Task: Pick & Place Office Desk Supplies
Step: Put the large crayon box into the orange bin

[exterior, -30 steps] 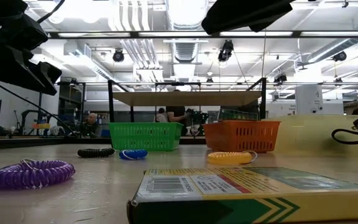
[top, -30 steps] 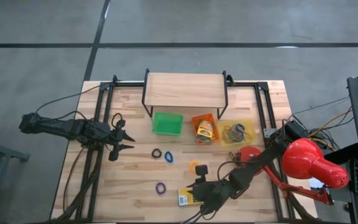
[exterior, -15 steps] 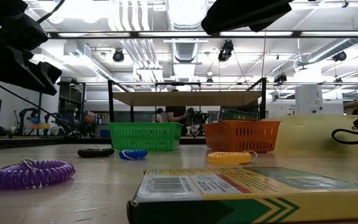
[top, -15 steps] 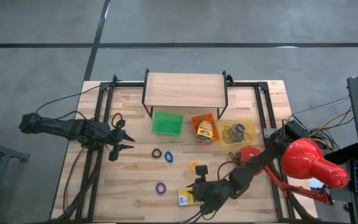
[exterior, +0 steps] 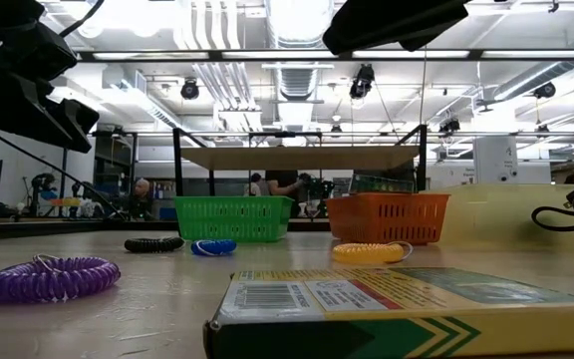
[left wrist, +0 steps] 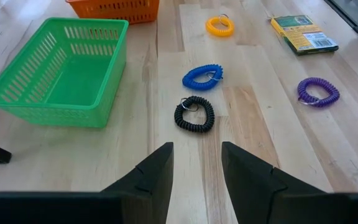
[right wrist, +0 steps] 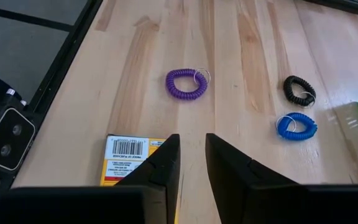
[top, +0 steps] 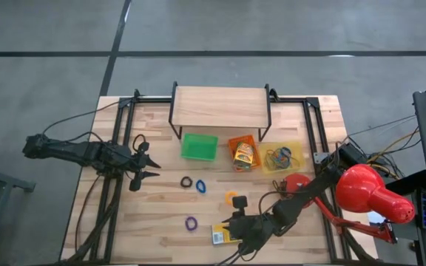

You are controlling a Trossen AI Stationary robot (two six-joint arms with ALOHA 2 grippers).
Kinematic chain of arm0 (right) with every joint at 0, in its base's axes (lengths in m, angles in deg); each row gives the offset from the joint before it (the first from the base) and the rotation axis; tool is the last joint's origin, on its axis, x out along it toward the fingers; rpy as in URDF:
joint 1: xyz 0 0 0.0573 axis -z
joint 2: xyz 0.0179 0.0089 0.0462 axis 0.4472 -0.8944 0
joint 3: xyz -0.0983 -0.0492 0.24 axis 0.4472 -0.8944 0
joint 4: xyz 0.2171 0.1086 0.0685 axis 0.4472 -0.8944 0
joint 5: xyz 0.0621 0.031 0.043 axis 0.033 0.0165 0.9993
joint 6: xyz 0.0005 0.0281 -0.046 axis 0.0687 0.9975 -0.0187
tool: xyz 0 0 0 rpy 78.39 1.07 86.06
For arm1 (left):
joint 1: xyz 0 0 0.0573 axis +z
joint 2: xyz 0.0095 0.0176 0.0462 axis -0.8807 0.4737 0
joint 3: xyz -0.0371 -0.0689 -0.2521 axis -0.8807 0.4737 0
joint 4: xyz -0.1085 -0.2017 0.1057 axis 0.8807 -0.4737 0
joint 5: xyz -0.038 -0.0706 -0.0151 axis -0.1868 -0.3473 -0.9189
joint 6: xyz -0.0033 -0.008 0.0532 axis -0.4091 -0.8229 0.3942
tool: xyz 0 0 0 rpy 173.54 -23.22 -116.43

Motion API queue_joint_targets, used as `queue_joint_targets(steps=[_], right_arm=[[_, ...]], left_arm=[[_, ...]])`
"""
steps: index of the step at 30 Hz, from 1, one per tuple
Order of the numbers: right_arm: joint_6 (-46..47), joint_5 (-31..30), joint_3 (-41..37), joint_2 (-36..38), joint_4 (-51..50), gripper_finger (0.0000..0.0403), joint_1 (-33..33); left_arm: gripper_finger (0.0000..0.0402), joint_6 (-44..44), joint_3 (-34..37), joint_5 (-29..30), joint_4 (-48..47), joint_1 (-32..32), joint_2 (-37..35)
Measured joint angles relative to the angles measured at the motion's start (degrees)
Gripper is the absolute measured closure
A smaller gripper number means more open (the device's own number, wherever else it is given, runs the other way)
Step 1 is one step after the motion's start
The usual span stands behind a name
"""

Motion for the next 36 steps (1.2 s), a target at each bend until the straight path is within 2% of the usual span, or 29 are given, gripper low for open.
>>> queue_joint_targets(steps=[18, 28, 36], right_arm=[[0.0, 0.0, 0.0, 0.0, 0.0, 0.0339, 0.0], [0.9, 0.0, 0.0, 0.0, 0.0, 0.0328, -0.1], [2.8, 2.7, 0.0, 0.0, 0.0, 0.0336, -0.3]], left_arm=[[0.0259, 0.0, 0.0, 0.0, 0.0, 0.0, 0.0], [0.0259, 0.0, 0.0, 0.0, 0.0, 0.0, 0.0], [0.0259, 0.0, 0.0, 0.0, 0.0, 0.0, 0.0]])
